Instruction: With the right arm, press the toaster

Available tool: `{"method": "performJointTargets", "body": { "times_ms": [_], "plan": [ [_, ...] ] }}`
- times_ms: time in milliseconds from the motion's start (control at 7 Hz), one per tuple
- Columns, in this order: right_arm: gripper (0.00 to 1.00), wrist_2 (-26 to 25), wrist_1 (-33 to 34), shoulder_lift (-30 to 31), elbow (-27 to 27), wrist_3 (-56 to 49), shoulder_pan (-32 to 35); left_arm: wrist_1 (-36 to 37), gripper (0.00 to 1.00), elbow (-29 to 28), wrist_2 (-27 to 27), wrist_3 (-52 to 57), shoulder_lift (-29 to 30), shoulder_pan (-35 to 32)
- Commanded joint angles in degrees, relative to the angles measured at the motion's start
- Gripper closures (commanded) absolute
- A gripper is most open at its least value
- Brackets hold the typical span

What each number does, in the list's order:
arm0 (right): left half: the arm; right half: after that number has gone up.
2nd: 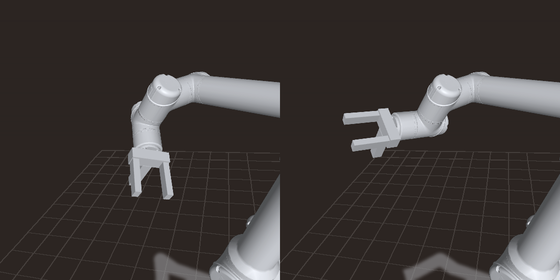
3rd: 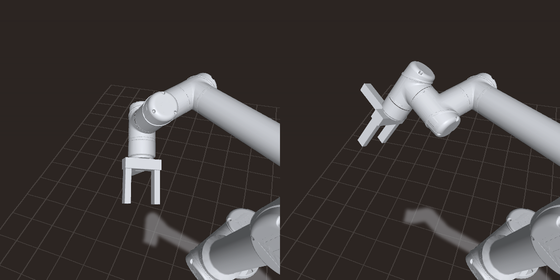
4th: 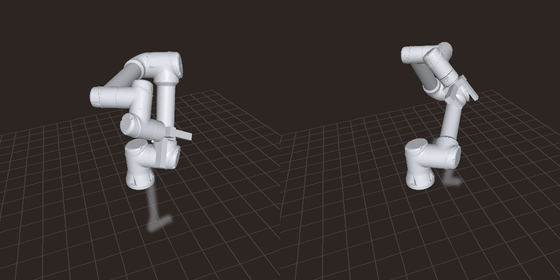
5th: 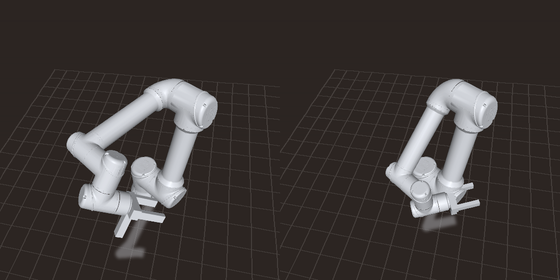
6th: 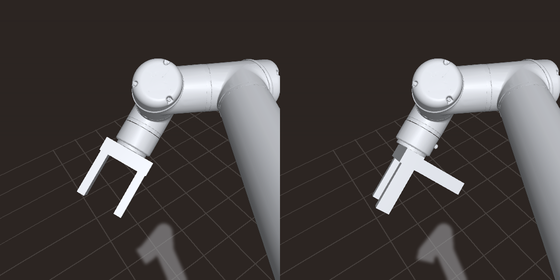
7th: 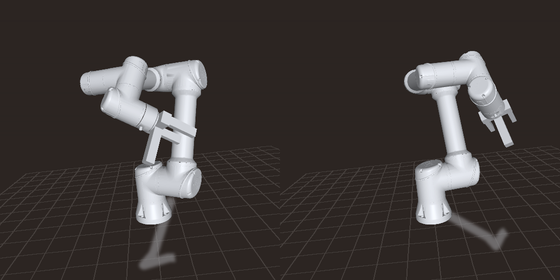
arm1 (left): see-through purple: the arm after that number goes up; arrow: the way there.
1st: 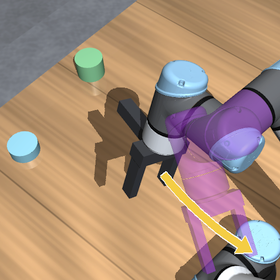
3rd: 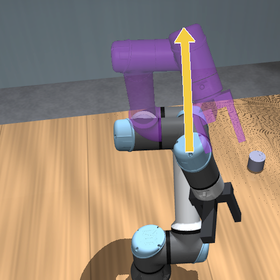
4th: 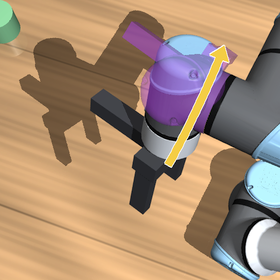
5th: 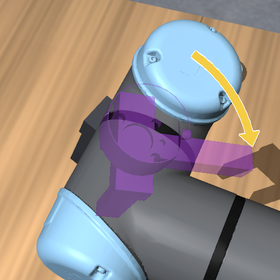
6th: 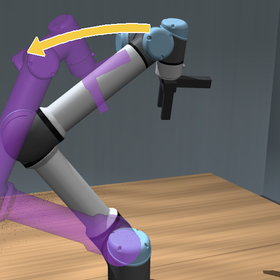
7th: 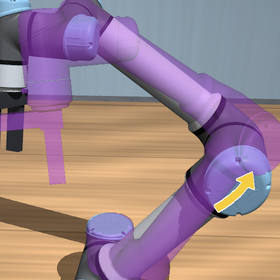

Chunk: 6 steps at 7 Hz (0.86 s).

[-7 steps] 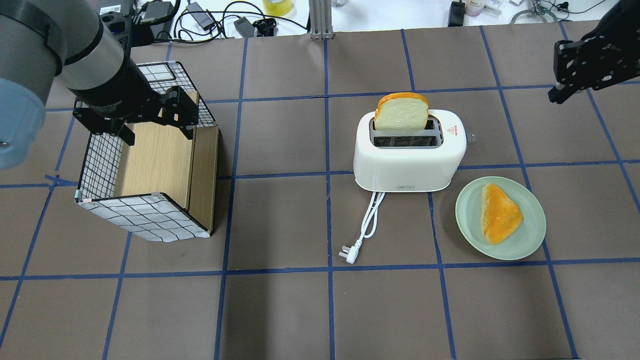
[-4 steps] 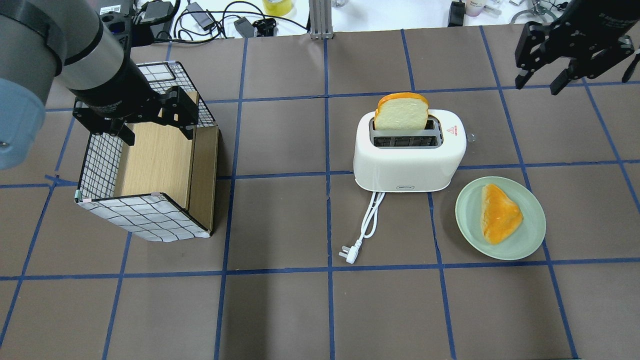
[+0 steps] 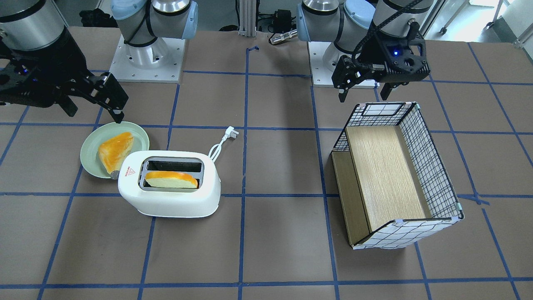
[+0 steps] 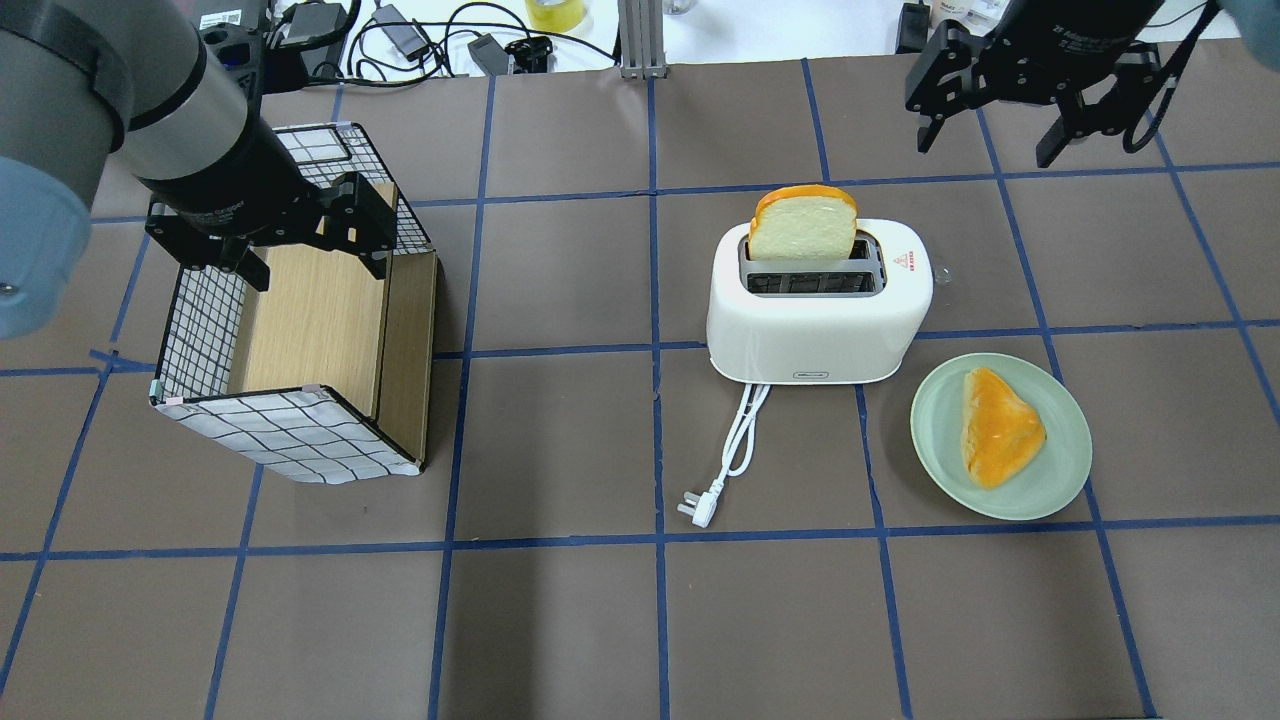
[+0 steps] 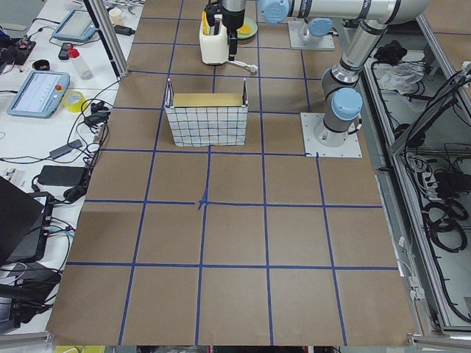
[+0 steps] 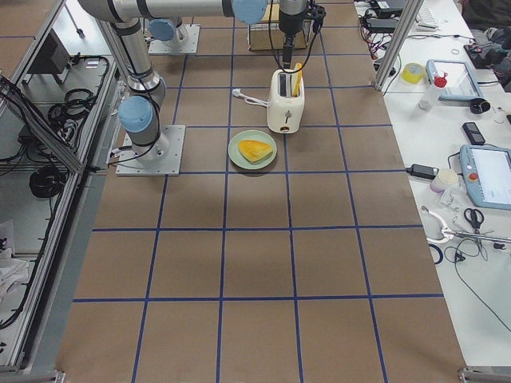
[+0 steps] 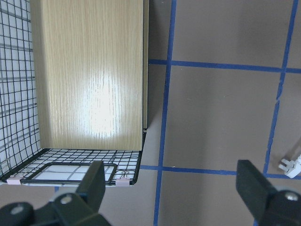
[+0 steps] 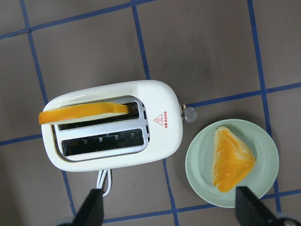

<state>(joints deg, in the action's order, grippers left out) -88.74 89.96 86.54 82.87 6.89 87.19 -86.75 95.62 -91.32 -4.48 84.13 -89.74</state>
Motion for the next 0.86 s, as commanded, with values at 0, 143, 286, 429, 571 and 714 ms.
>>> {"method": "performJointTargets", "body": {
  "times_ms": [0,143,286,429,571,714],
  "plan": [
    [0.0,-2.49,1.18,-0.58,0.01,0.06,2.37,0.0,0.0,0.0,0.0,0.0,0.07,0.0],
    [0.0,-2.41,1.18,-0.58,0.01,-0.29,2.55,0.0,0.0,0.0,0.0,0.0,-0.01,0.0],
    [0.0,-1.97,1.97,-0.67,0.01,-1.69,2.64,0.0,0.0,0.0,-0.09,0.0,-0.02,0.0],
    [0.0,-1.53,2.06,-0.76,-0.08,-3.7,2.64,0.0,0.0,0.0,0.0,0.0,-0.02,0.0],
    [0.0,-1.53,2.15,-0.85,-0.08,-6.68,2.64,0.0,0.0,0.0,0.0,0.0,-0.02,0.0],
    [0.0,-1.61,2.15,-0.85,-0.16,-7.24,2.55,0.0,0.0,0.0,0.0,0.0,0.07,0.0]
  ]
}}
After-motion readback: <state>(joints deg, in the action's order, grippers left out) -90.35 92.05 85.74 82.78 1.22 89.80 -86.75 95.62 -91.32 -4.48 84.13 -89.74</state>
